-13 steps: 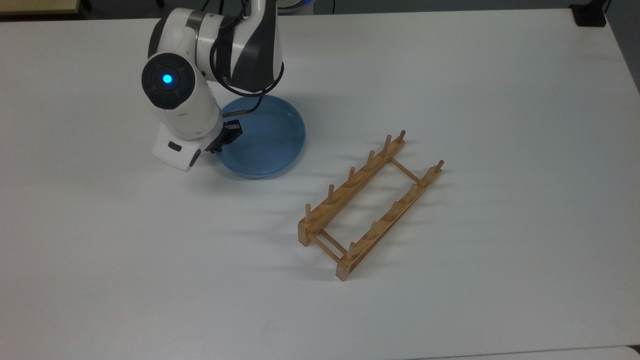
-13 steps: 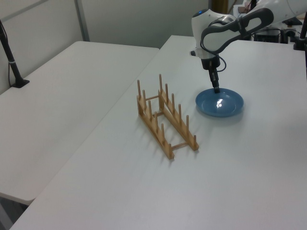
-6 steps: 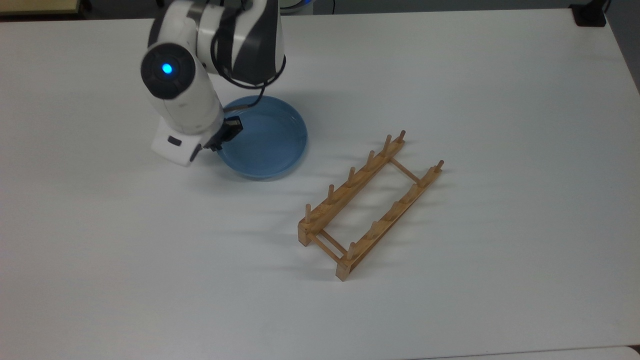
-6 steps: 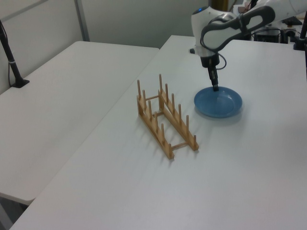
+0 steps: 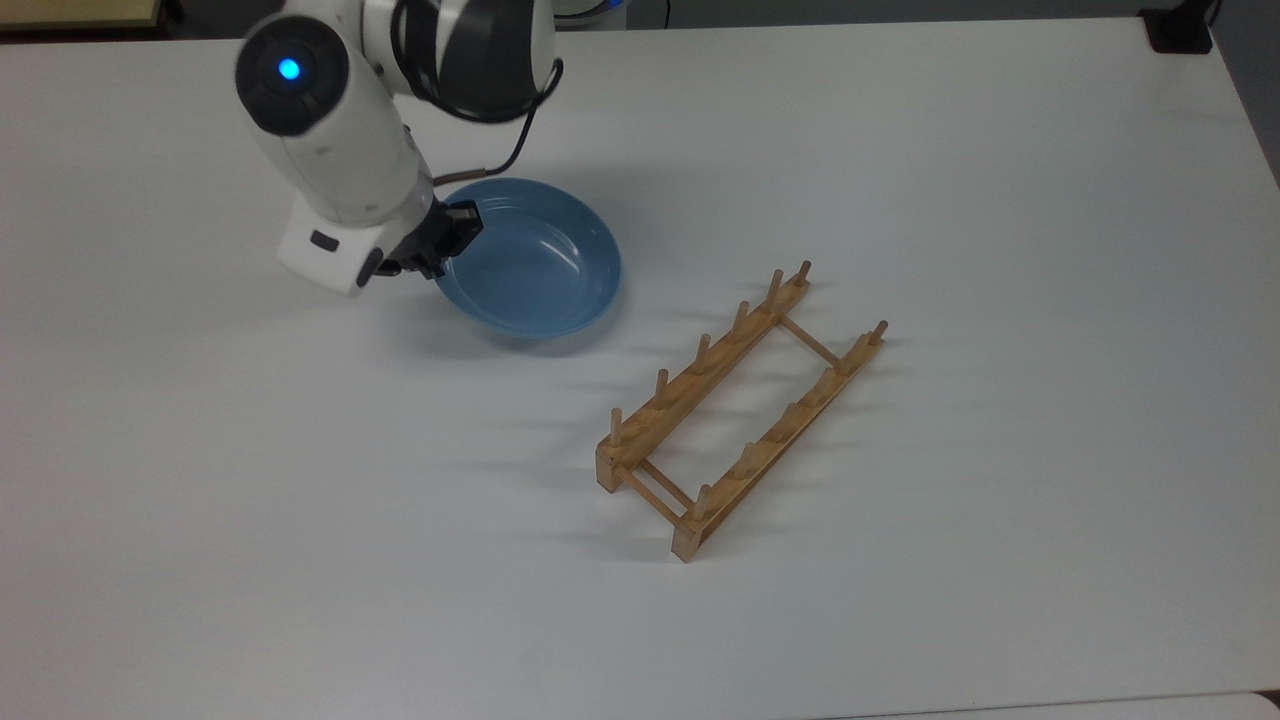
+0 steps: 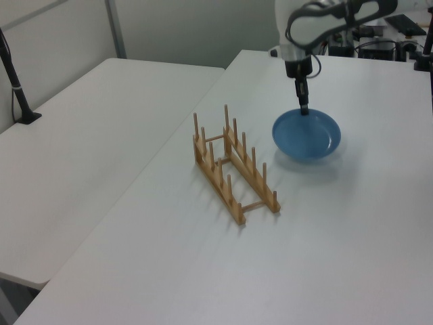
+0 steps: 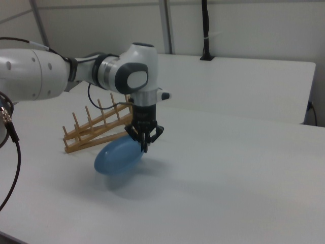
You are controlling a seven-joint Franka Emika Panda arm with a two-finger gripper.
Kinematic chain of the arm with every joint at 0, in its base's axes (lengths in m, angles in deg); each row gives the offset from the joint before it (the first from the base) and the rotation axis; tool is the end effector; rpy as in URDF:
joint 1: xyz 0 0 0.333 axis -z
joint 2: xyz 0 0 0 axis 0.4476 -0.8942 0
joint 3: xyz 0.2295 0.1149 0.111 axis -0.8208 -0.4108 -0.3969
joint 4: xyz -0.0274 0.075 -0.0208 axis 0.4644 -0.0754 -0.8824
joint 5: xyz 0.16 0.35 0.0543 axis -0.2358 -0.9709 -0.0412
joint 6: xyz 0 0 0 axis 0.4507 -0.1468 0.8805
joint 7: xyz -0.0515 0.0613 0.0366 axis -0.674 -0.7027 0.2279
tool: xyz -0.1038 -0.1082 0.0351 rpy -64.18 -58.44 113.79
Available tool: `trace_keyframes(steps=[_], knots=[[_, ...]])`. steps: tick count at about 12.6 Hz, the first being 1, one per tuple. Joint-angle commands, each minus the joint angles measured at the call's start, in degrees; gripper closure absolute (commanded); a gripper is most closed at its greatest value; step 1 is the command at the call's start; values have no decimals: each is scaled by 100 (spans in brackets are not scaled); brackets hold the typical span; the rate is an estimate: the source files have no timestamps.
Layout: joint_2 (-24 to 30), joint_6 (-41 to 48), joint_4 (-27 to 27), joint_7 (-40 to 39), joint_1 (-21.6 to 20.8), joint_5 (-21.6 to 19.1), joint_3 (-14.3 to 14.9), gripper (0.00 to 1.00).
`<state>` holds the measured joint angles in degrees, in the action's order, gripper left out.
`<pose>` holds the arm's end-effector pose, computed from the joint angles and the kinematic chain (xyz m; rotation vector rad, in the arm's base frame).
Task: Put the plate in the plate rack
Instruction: 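Lift the plate by its rim and carry it above the wooden rack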
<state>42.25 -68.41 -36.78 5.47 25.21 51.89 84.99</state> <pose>0.6215 -0.0859 0.3125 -3.0242 -0.5316 0.2837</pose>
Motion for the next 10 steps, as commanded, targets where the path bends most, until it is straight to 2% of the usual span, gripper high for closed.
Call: trace_keyframes(steps=[1,5,7,9,10], knots=[[467,325,139,-114,-38,-432,292,100],[836,229,761,-88,-99,-424,398,100],[1275,-68,930,165,-396,-380,406,100],[1505,-193,939,483,-853,84,371,100],[1584,-211,939,814,-1186,495,345,100]])
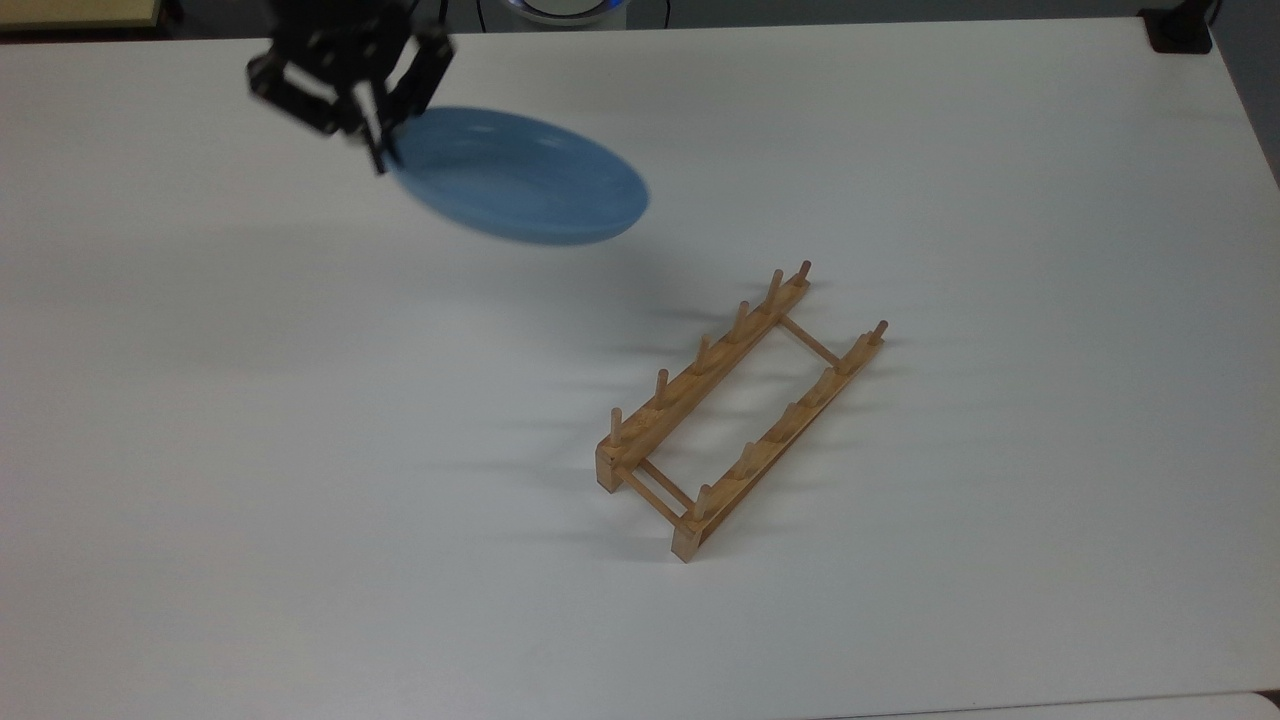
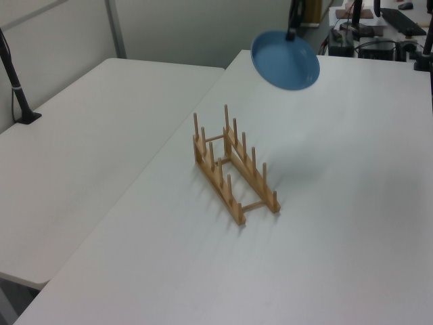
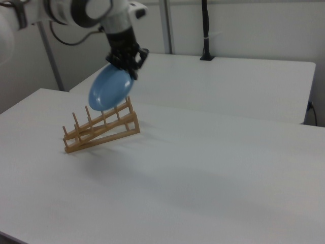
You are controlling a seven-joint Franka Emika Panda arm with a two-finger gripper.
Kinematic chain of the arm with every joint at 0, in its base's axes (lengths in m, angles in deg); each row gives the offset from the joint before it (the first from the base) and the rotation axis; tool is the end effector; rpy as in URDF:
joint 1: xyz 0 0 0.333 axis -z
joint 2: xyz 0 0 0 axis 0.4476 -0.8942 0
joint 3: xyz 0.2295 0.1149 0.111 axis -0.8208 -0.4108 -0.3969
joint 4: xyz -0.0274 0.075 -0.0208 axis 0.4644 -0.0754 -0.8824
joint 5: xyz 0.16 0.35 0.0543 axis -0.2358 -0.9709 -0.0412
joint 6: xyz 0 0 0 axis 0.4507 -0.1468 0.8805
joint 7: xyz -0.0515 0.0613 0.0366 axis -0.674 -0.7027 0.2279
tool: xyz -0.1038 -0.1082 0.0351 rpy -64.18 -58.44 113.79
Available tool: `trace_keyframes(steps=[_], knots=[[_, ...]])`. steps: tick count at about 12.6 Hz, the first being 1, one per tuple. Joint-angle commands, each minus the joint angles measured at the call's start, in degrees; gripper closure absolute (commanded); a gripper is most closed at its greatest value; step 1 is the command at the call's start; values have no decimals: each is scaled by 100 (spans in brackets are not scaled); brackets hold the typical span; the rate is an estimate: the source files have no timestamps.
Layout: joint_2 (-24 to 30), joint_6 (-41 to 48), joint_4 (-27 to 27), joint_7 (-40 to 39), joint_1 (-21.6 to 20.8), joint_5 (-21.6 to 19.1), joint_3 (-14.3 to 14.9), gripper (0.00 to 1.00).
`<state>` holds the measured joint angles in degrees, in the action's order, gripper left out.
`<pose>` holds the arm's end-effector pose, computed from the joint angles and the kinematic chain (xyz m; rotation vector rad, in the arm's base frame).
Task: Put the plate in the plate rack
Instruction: 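Lift the plate by its rim and carry it above the wooden rack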
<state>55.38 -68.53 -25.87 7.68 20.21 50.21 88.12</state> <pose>0.6307 -0.0583 0.5489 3.0566 0.5488 0.3631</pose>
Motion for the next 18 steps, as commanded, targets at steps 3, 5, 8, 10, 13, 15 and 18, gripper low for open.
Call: trace_keyframes(steps=[3,5,8,10,13,15,18], knots=[[420,-585,-187,1657,-1539,1727,-3,100],[447,-603,-197,2578,-2294,2859,-30,100],[376,-612,-240,3003,-2840,3337,-109,100],[359,-612,-389,3433,-3000,3671,-275,100],[263,-612,-600,3943,-3000,4234,-688,100],[87,-612,-610,4226,-3000,4603,-873,100],[-203,-586,-618,4541,-3027,5183,-1066,100]])
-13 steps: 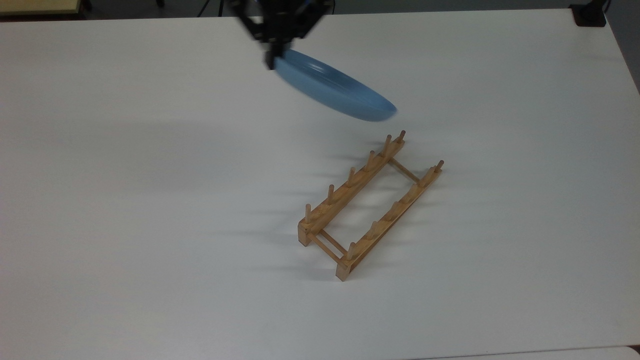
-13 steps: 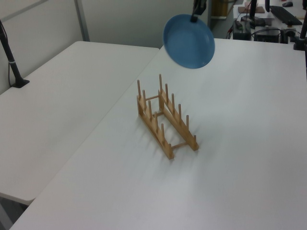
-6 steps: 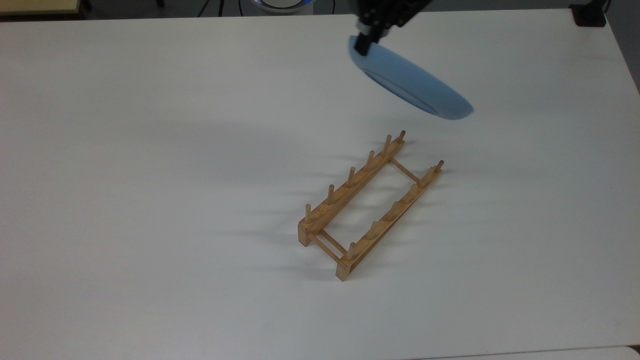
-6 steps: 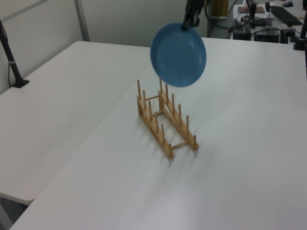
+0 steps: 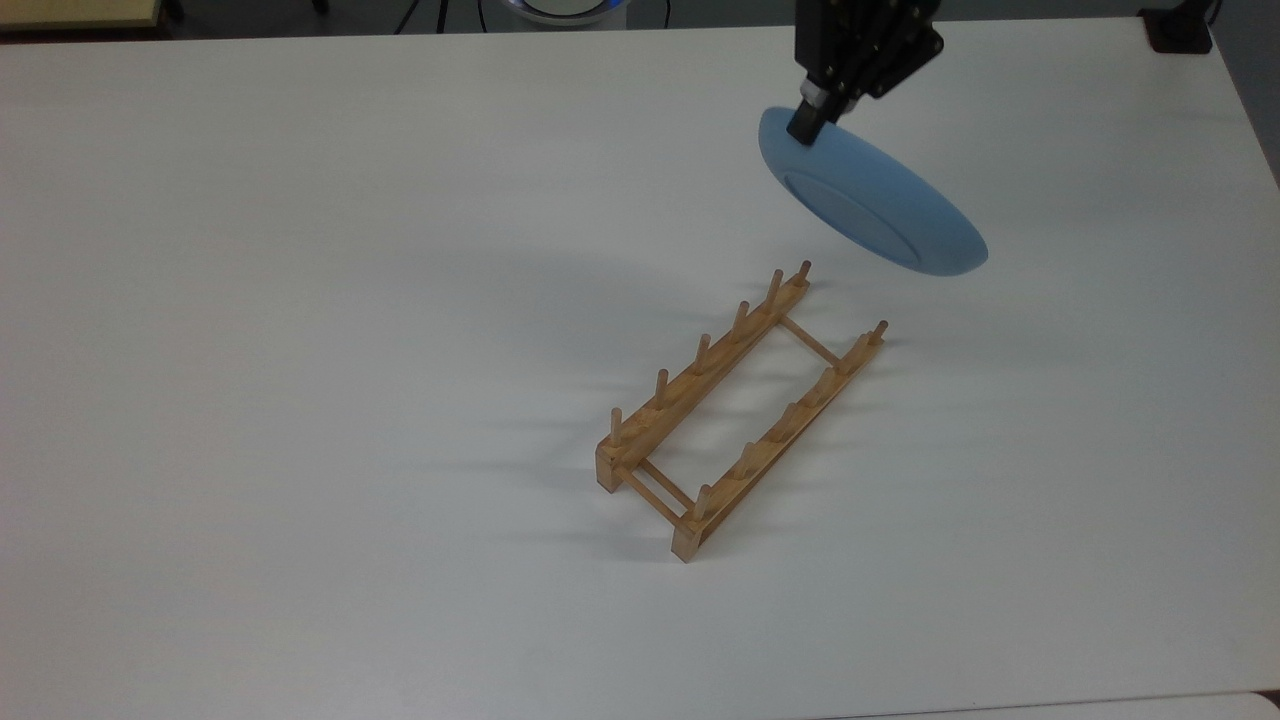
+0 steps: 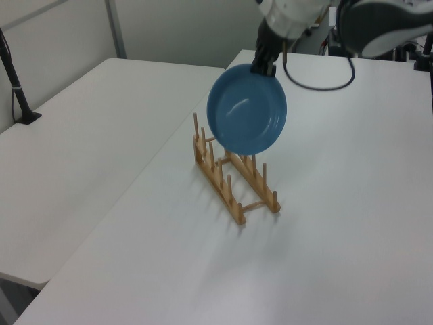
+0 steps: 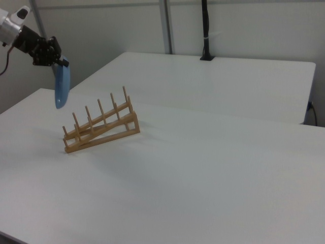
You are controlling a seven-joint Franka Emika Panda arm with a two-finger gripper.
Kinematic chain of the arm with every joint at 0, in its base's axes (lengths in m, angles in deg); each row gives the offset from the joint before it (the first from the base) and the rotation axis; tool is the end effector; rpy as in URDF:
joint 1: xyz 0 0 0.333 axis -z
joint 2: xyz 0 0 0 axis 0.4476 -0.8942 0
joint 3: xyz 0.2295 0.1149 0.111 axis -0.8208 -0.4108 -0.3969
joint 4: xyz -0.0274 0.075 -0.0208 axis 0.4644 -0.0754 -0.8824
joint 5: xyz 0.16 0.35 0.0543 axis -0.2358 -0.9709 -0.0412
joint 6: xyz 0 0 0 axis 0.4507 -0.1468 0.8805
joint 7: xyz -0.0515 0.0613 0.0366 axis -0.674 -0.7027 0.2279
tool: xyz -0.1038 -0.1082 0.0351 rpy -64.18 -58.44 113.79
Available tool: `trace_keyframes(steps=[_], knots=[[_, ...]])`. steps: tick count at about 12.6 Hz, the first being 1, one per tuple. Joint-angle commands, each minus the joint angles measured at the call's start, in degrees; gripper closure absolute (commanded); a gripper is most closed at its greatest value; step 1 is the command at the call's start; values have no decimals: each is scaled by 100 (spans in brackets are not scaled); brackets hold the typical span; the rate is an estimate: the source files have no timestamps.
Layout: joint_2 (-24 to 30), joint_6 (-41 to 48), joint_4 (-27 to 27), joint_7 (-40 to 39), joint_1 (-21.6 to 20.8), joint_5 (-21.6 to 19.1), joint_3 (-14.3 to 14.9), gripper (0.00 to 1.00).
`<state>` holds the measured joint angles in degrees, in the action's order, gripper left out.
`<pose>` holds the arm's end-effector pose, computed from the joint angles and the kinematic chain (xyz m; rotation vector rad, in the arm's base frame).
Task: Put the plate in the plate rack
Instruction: 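Lower the plate upright into a slot between the rack pegs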
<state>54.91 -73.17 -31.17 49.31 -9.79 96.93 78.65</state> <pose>0.5864 0.2746 0.5345 2.4251 0.5750 0.5912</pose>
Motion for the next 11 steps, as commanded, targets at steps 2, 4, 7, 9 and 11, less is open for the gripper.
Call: trace_keyframes(steps=[2,4,7,9,11], knots=[[-270,-131,-350,800,-27,880,-295,100],[-463,-131,-422,1134,-18,1285,-392,100],[-499,-113,-632,1206,-27,1347,-471,100],[-482,-105,-790,1284,-35,1348,-497,100],[-482,-96,-879,1294,-35,1348,-524,100]])
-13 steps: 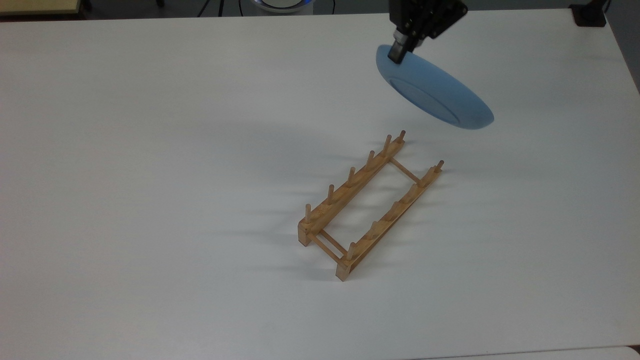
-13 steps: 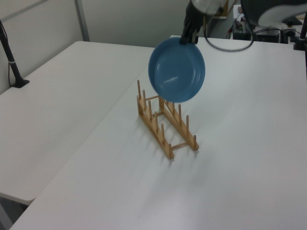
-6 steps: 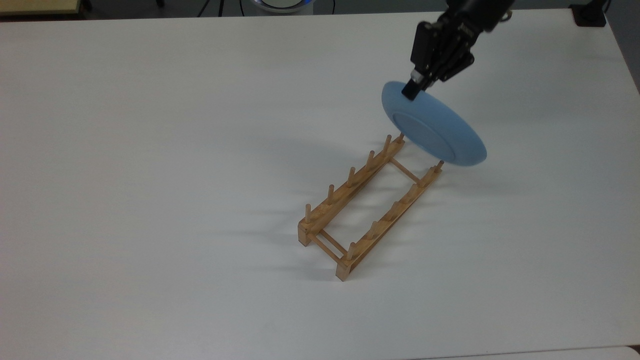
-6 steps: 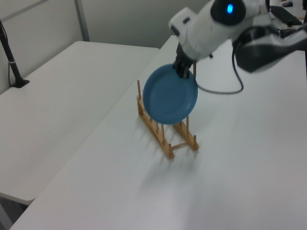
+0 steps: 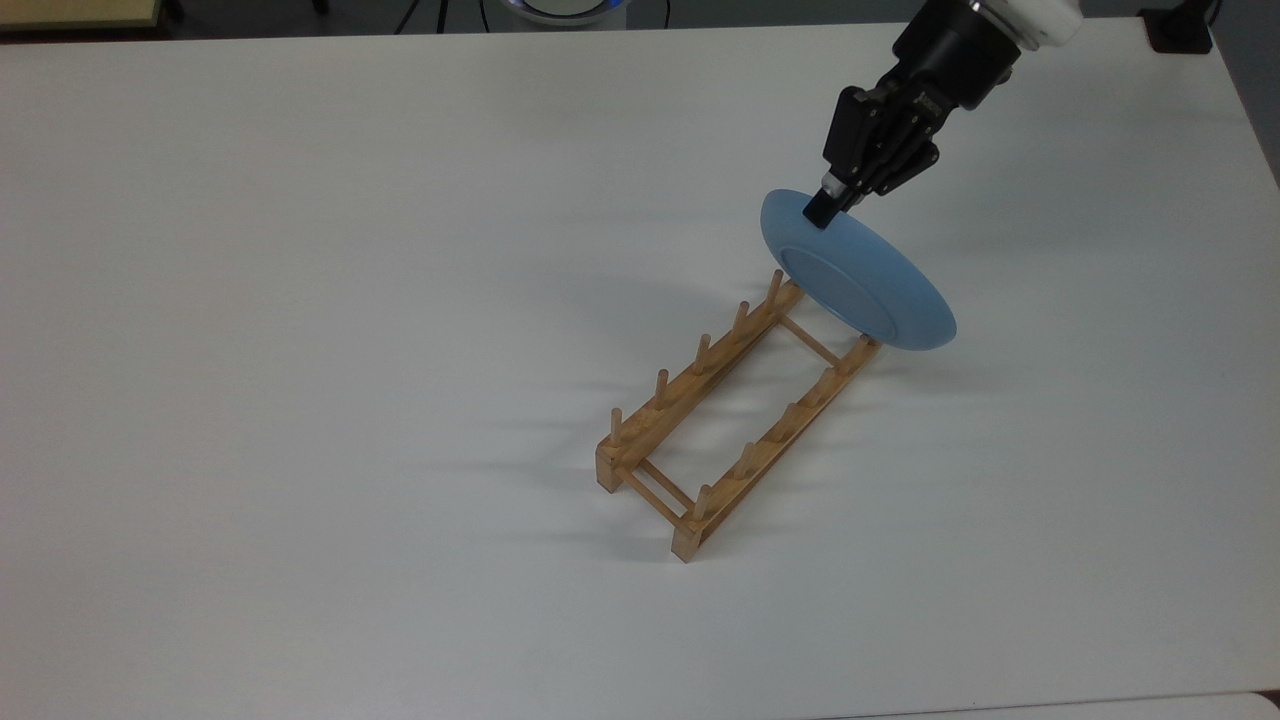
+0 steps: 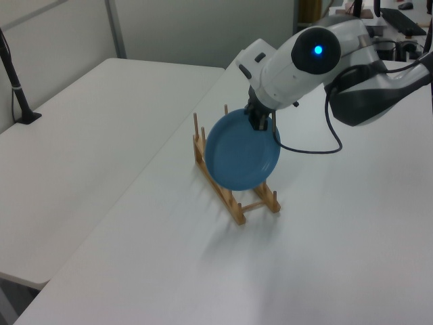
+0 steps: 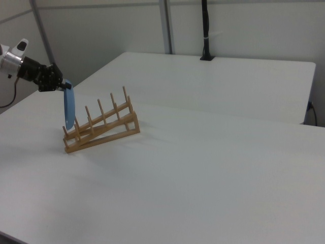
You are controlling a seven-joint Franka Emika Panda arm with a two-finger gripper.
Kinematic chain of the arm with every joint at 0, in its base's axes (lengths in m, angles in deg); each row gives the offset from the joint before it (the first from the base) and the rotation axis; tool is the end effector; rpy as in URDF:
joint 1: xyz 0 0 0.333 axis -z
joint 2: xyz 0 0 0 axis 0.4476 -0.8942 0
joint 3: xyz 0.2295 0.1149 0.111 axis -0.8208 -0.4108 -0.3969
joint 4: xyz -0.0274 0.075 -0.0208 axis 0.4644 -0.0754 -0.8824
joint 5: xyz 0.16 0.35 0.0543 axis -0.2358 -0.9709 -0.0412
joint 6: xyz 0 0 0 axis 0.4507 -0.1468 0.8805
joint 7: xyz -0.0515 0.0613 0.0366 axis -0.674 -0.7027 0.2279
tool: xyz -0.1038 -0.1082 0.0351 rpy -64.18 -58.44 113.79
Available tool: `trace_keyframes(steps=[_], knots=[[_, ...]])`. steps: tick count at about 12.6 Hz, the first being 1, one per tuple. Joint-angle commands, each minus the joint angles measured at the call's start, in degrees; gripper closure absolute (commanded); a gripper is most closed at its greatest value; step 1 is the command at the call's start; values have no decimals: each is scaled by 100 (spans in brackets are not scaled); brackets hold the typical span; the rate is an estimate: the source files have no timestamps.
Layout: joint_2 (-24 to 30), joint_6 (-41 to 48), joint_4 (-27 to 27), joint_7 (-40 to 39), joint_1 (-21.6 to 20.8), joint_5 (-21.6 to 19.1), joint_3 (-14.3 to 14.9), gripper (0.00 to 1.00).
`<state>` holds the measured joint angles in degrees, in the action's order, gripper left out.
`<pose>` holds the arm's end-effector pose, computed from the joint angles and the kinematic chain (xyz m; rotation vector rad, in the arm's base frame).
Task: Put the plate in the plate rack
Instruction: 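Lower the plate upright into a slot between the rack pegs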
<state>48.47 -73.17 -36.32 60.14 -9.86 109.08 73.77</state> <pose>0.5831 0.3133 0.4332 2.2523 0.5786 0.5541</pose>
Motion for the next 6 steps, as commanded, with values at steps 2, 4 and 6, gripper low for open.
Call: trace_keyframes(steps=[2,4,6], knots=[[154,-86,-373,202,-20,159,-45,100],[136,-77,-434,202,6,212,-115,100],[136,-69,-557,394,32,431,-220,100]])
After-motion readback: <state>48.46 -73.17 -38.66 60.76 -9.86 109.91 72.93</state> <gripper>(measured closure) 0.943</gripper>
